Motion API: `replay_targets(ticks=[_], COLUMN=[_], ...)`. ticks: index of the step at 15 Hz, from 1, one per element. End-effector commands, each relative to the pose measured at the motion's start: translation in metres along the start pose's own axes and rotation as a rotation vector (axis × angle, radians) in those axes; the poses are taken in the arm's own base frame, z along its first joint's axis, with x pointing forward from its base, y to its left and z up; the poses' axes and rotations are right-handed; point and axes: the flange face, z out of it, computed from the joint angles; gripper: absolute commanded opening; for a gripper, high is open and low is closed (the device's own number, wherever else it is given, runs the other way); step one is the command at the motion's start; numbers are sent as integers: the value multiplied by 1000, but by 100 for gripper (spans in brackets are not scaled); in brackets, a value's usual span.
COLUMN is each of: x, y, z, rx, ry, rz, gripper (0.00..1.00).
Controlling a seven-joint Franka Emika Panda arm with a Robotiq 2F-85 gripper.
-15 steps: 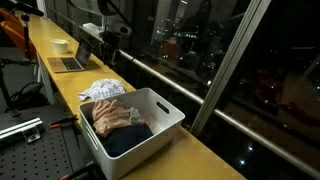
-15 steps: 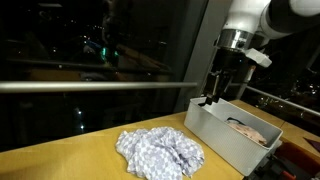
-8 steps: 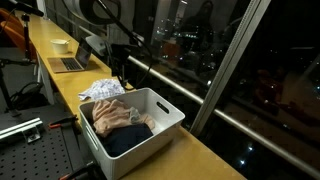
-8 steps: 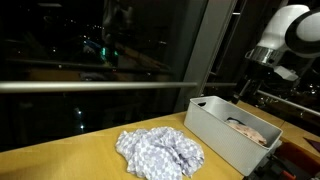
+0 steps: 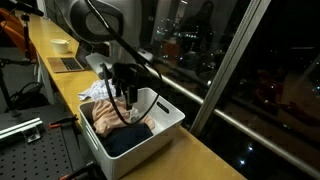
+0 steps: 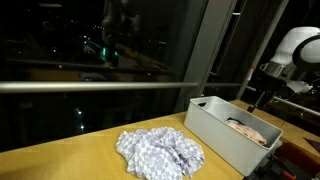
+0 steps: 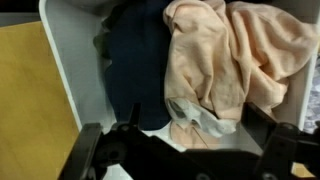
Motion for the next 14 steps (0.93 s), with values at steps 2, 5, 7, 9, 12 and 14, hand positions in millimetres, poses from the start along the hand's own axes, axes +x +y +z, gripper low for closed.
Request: replay_targets(ticks=[2, 5, 7, 9, 12, 14], x=[23, 34, 41, 44, 51, 58], y=[-5, -2, -1, -4, -10, -12], z=[23, 46, 68, 96, 124, 135], rx=[5, -1, -3, 0, 1, -9], ry=[-11, -42, -72, -103, -118, -122], rz=[-24, -36, -36, -37, -43, -50], gripper=[100, 100, 100, 100, 100, 100])
